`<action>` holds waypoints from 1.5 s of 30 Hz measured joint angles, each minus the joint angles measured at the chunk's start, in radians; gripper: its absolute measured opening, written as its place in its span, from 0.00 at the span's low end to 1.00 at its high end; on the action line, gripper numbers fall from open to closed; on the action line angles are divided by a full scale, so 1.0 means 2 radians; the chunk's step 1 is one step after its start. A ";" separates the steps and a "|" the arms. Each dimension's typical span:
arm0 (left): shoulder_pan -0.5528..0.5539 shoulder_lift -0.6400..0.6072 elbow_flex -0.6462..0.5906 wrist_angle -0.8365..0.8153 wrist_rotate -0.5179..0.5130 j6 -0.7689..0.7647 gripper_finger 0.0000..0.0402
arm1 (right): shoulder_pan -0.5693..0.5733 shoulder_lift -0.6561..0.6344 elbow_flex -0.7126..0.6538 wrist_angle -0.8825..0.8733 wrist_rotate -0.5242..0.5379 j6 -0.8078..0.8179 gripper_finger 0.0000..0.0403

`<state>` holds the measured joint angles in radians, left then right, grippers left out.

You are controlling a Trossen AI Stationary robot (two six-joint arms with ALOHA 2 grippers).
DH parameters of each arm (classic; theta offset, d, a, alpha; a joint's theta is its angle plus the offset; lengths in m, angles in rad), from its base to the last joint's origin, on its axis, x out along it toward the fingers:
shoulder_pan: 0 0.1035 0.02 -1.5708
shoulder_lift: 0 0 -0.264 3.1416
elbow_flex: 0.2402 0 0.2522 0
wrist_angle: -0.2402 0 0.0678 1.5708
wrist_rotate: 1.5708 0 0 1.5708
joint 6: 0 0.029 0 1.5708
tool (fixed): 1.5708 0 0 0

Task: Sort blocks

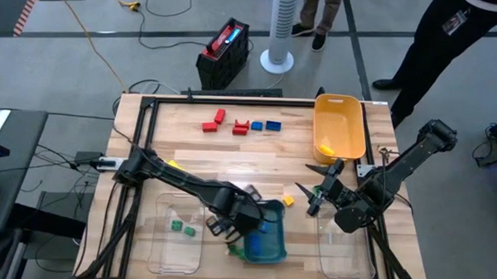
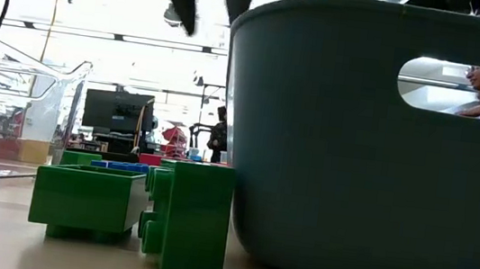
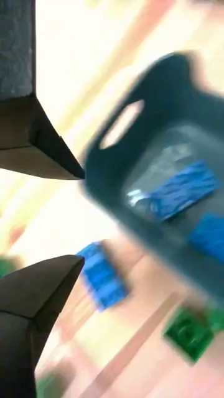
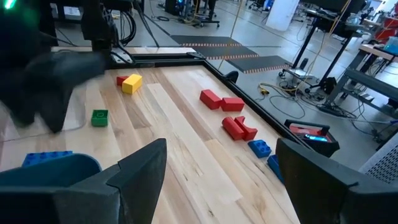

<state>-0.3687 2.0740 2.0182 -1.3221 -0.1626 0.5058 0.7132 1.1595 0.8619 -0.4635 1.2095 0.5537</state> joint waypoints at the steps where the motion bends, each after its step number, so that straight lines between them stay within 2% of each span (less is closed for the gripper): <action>1: -0.004 -0.011 -0.011 -0.010 -0.002 -0.017 0.48 | 0.000 0.000 0.000 0.002 0.000 0.002 0.78; 7: -0.047 -0.074 -0.093 -0.003 0.000 -0.146 0.44 | 0.000 0.000 0.000 0.023 0.000 -0.001 0.78; 12: -0.069 -0.078 -0.164 0.064 -0.016 -0.252 0.44 | 0.000 0.000 0.000 0.028 0.000 -0.004 0.78; 16: -0.060 -0.079 -0.204 0.129 -0.002 -0.287 0.44 | 0.000 0.000 0.000 0.028 0.000 -0.005 0.78; 22: -0.033 -0.079 -0.209 0.147 0.005 -0.301 0.45 | 0.000 0.000 0.000 0.030 0.000 -0.006 0.78; 28: -0.028 -0.029 -0.188 0.137 0.038 -0.300 0.45 | -0.005 0.000 0.000 0.031 0.000 -0.014 0.78; 31: -0.027 -0.006 -0.171 0.121 0.040 -0.304 0.45 | -0.007 0.000 0.000 0.031 -0.002 -0.015 0.78; 45: -0.016 0.010 -0.175 0.149 0.038 -0.340 0.45 | 0.000 0.000 0.000 0.032 -0.003 -0.016 0.78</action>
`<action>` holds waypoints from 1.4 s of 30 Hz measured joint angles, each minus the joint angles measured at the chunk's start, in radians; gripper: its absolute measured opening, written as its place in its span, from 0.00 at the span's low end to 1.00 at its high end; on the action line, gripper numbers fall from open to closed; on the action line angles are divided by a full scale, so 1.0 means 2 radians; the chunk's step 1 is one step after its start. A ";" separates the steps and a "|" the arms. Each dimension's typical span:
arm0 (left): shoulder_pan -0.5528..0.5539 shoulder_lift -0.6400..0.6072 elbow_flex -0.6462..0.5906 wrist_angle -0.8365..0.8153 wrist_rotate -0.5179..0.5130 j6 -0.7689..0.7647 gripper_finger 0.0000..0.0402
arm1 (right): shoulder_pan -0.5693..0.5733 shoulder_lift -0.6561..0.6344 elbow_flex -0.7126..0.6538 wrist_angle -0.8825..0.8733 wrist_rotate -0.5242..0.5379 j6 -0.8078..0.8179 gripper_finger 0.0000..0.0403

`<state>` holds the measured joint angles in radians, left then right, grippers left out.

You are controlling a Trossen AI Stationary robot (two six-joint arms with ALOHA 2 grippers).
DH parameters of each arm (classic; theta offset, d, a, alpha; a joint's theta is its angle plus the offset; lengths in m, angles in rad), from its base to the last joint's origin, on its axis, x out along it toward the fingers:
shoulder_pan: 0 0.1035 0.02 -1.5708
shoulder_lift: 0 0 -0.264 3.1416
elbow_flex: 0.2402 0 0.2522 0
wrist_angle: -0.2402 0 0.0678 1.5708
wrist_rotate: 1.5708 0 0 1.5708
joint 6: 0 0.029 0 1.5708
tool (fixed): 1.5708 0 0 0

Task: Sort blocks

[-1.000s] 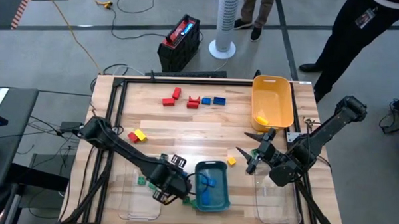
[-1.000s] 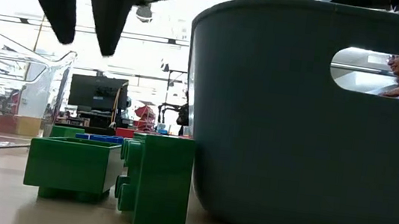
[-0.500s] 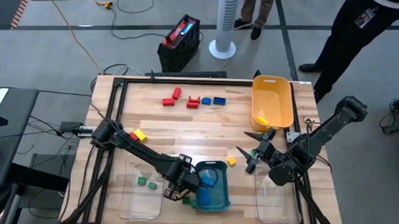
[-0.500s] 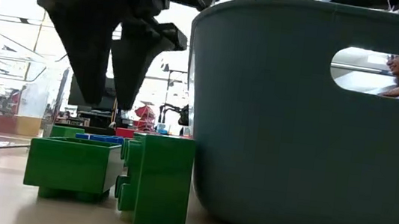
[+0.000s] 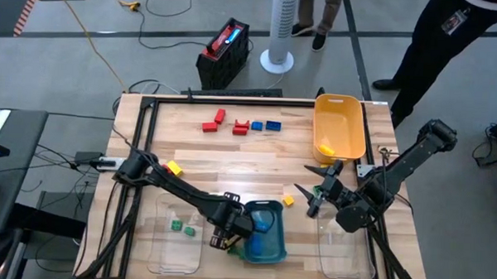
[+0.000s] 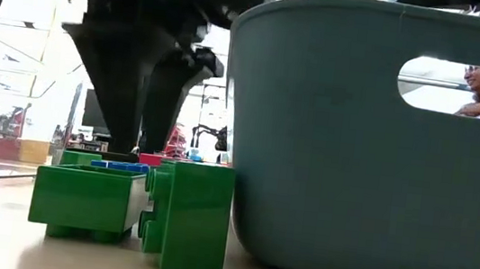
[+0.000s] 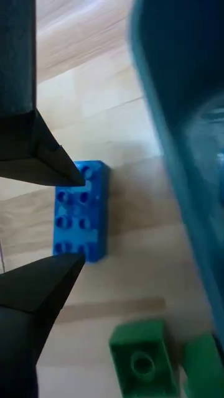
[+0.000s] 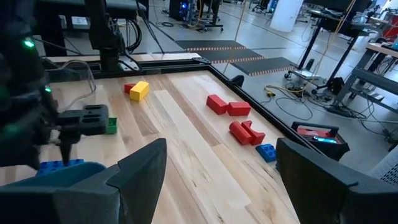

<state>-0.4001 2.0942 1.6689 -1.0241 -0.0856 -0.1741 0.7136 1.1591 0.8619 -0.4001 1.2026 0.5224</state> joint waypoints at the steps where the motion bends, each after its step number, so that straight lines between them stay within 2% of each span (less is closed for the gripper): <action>1: 0.001 0.001 -0.003 0.000 0.000 -0.001 0.45 | 0.000 0.000 0.000 -0.001 0.000 0.000 0.78; 7: 0.008 -0.001 -0.028 0.023 0.003 0.003 0.45 | 0.000 0.000 0.000 -0.001 0.000 -0.001 0.78; 12: 0.026 -0.003 -0.049 0.020 -0.018 0.022 0.45 | 0.000 0.000 0.000 -0.002 0.000 -0.001 0.78; 18: 0.055 -0.003 -0.052 0.005 -0.080 0.072 0.45 | 0.000 0.000 0.000 -0.001 0.000 -0.001 0.78; 21: 0.080 -0.003 -0.053 0.000 -0.099 0.096 0.45 | 0.000 0.000 0.000 -0.001 0.000 -0.001 0.78; 29: 0.160 -0.005 -0.053 -0.009 -0.103 0.144 0.44 | 0.010 0.000 0.000 -0.002 0.000 -0.001 0.78; 42: 0.278 -0.015 -0.055 -0.004 -0.109 0.247 0.38 | 0.013 0.000 0.000 -0.004 0.000 0.000 0.78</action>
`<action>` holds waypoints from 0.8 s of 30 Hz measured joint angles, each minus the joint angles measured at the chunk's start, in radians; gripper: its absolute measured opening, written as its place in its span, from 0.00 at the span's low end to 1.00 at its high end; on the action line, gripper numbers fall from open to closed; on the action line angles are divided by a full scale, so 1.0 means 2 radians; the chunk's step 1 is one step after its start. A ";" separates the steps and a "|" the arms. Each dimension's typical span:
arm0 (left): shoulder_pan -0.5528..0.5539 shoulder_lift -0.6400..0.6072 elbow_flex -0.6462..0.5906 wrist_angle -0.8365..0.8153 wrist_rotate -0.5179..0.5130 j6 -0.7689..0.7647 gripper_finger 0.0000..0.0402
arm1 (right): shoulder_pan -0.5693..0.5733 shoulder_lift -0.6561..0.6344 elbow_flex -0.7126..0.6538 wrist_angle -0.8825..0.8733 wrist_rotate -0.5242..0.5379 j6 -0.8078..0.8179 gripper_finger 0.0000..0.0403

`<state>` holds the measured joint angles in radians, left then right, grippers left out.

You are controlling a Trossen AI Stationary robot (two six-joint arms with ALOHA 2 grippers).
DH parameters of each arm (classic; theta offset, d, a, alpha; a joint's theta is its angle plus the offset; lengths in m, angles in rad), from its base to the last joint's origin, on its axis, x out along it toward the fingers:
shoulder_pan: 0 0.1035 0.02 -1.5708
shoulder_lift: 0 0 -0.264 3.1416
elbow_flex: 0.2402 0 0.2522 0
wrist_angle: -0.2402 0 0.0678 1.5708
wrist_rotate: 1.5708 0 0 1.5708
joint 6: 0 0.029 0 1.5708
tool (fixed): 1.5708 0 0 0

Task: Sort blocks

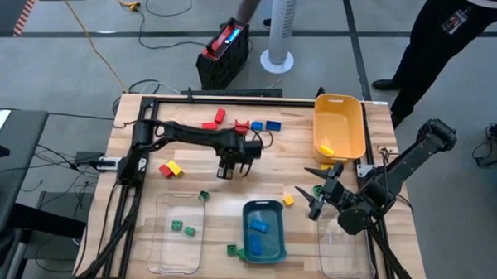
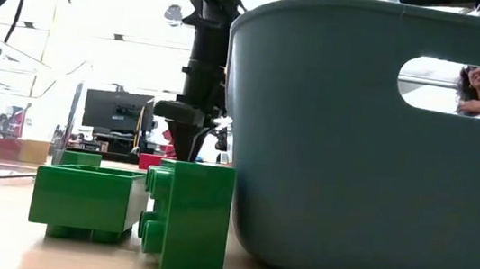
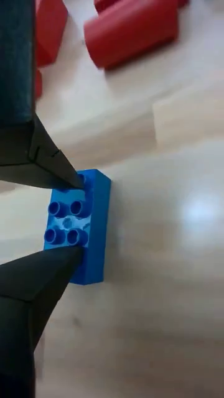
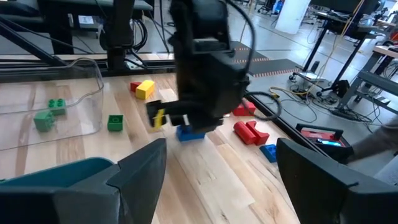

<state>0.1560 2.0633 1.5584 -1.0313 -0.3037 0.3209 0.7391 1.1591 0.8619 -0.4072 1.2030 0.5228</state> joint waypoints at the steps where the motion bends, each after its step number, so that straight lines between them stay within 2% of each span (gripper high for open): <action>1: 0.003 -0.005 0.000 -0.002 0.000 0.011 0.37 | 0.000 0.000 0.000 0.000 0.000 0.000 0.78; 6: -0.001 -0.055 0.001 -0.016 0.003 0.122 0.37 | 0.000 0.000 0.000 -0.001 0.000 0.000 0.78; 14: -0.012 -0.083 0.001 -0.090 0.019 0.481 0.36 | -0.004 0.002 0.000 0.000 0.001 0.000 0.78; 16: -0.012 -0.074 0.001 -0.081 0.029 0.509 0.36 | -0.004 0.004 0.000 0.000 0.000 0.001 0.78; 20: -0.011 -0.053 0.001 -0.052 0.028 0.513 0.38 | -0.003 0.003 0.000 0.000 0.001 0.002 0.78; 24: -0.005 -0.023 0.001 -0.055 0.020 0.516 0.48 | -0.003 0.004 0.000 0.000 0.001 0.002 0.78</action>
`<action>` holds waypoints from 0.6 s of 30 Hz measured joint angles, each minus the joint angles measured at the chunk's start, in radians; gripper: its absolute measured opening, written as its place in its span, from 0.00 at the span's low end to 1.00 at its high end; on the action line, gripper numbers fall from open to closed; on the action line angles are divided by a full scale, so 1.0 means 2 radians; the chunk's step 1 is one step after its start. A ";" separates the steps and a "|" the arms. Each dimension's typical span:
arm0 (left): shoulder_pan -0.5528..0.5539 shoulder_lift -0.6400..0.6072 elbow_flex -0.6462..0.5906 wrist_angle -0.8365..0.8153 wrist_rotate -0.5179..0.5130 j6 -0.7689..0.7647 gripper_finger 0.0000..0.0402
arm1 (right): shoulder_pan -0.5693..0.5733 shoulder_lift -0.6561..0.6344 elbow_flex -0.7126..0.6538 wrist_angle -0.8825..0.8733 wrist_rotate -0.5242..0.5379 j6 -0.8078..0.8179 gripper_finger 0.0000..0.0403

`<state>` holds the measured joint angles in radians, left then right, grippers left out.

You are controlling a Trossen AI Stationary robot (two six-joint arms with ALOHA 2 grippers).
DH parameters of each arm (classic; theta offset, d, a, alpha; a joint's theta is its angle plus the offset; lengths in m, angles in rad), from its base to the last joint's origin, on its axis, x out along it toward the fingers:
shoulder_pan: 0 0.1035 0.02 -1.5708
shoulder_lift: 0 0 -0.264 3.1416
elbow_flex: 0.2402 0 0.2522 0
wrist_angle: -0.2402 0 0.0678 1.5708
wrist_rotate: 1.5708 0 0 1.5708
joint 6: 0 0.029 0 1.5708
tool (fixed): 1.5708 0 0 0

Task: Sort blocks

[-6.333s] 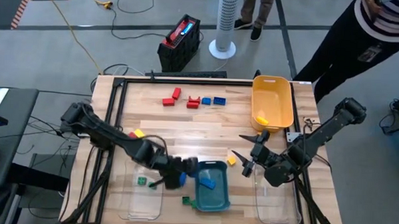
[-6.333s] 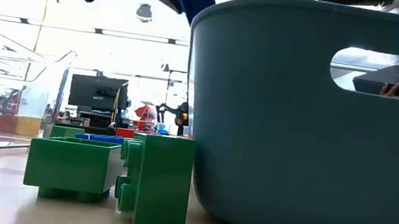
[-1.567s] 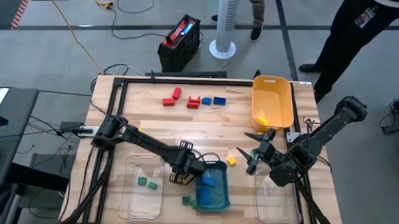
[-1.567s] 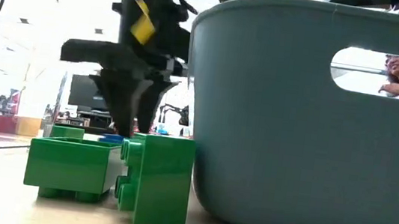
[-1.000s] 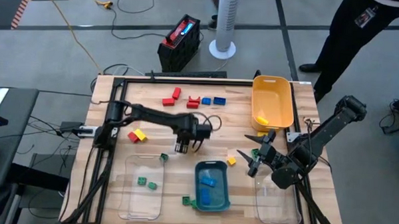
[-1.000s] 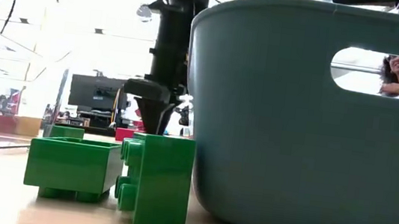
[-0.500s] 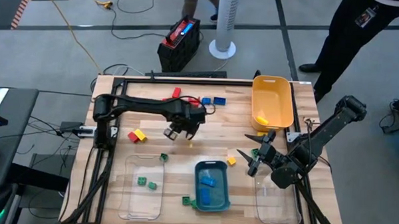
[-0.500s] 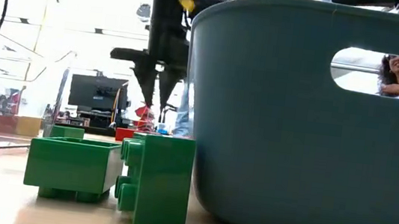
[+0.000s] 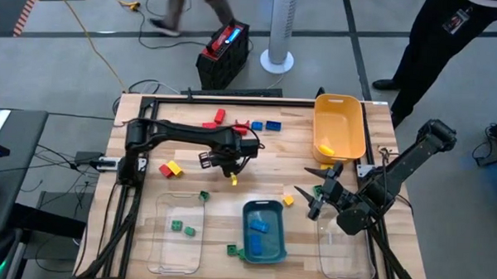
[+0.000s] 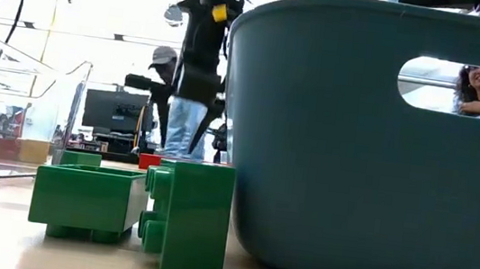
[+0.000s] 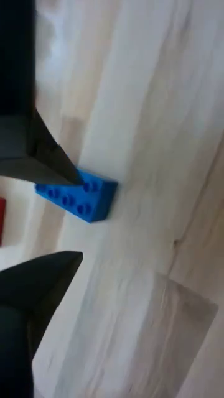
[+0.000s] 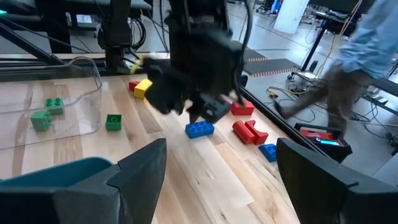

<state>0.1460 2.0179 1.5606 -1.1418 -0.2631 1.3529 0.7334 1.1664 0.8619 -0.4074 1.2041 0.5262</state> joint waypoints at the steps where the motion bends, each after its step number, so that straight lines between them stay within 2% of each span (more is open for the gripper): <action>1: 0.002 0.009 0.000 -0.001 -0.010 -0.001 0.51 | 0.000 0.000 0.000 0.000 0.000 0.000 0.78; 6: 0.009 0.033 0.000 0.003 -0.084 -0.006 0.68 | 0.000 0.000 0.000 -0.001 0.000 0.002 0.78; 9: 0.006 0.031 0.000 0.025 -0.090 -0.007 0.74 | 0.000 0.000 0.000 -0.001 0.000 0.002 0.78; 12: 0.002 0.028 0.000 0.022 -0.089 -0.007 0.75 | 0.000 0.000 0.000 -0.001 0.000 0.002 0.78; 18: -0.010 0.027 0.000 0.019 -0.089 -0.003 0.70 | 0.000 0.000 0.000 -0.002 0.000 0.003 0.78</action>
<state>0.1265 2.0715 1.5612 -1.1045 -0.4414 1.3464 0.7334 1.1664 0.8619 -0.4107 1.2037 0.5320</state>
